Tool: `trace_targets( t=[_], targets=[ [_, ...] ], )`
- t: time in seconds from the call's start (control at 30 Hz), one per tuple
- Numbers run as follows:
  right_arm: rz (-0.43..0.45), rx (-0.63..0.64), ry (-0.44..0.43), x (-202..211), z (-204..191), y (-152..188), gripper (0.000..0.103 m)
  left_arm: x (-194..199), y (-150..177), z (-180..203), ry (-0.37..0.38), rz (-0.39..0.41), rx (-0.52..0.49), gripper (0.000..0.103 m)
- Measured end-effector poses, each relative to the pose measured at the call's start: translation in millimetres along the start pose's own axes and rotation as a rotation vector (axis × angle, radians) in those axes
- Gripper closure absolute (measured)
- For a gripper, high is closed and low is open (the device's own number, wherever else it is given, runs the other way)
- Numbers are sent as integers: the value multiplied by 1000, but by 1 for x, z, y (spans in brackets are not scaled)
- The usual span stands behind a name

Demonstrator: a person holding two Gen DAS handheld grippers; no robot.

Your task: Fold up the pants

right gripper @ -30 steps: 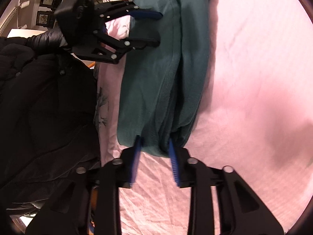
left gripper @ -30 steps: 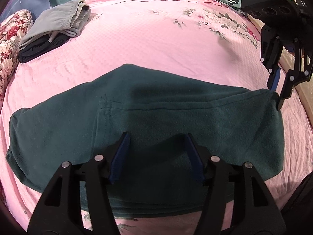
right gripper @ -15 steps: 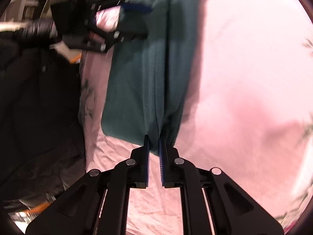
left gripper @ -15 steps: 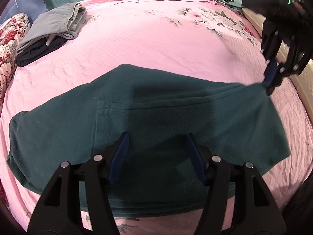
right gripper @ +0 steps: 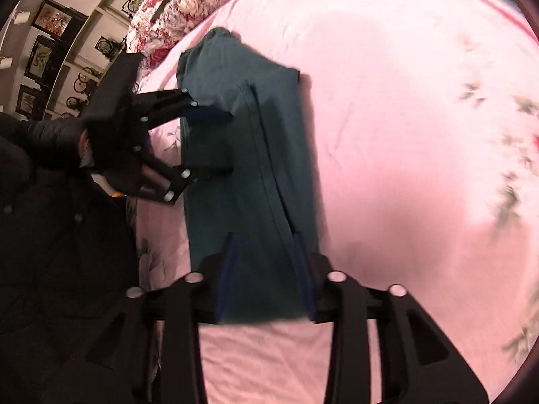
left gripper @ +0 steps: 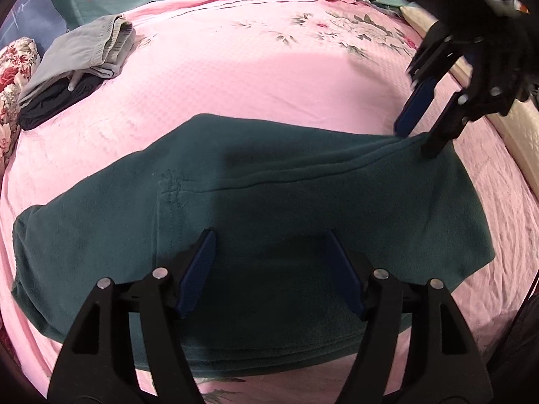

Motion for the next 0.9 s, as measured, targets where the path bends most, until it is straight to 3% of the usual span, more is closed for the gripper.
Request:
trace_targets(
  t=[0.07, 0.13, 0.2, 0.27, 0.37, 0.67, 0.9],
  targets=[
    [-53, 1, -48, -9, 7, -4, 67, 1, 1, 0, 0, 10, -6, 33],
    [-116, 19, -161, -20, -2, 0, 66, 1, 2, -1, 6, 22, -3, 33],
    [-223, 36, -242, -27, -15, 9, 66, 2, 2, -1, 6, 32, -3, 33],
    [-324, 64, -230, -29, -25, 27, 65, 2, 4, -2, 5, 46, 1, 33],
    [-396, 90, -194, -18, -32, 44, 65, 3, 4, -2, 8, 61, 4, 33],
    [-333, 119, -33, 13, -29, 29, 65, 3, 5, -1, 3, 74, -1, 31],
    [-343, 147, -99, -29, -22, -12, 59, 3, 6, -1, 1, 78, 1, 31]
  ],
)
Point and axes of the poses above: each gripper's, at about its wrist camera, not at the fingertips, and x roughly against the way its jaws point, z to its right, y to its underside, the point moved 7 cm from there along -x, roughly the way its jaws point, and after that the axes turned 3 degrees about -y, right-handed, at the moved point
